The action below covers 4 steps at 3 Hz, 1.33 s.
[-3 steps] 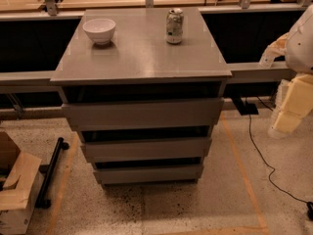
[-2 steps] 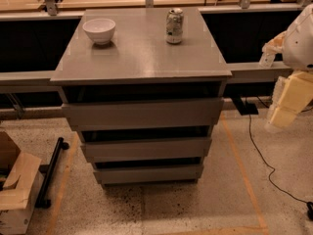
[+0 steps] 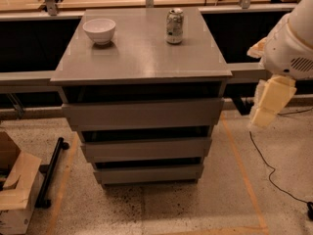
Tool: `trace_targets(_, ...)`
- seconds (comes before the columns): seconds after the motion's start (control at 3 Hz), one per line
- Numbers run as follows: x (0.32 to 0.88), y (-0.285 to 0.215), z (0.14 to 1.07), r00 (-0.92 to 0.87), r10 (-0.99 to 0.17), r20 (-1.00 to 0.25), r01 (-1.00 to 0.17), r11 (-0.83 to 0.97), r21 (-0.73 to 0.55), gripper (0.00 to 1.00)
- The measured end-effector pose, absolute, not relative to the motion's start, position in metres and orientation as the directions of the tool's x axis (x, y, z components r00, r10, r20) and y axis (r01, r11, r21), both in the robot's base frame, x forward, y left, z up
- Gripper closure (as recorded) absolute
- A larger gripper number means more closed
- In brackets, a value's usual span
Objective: Open top drawer
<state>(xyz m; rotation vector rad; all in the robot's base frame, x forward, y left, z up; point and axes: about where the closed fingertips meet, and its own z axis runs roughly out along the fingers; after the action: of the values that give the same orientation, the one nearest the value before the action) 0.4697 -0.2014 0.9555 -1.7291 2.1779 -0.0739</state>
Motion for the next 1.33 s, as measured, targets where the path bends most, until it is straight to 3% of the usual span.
trace_targets(1.0,0.558,-0.144,0.862,-0.148,-0.928,-0.343,-0.952,0.228,-0.205,0.00)
trace_targets(1.33,0.556,-0.144,0.857,-0.146,-0.925,-0.350,-0.957,0.221,-0.186,0.00)
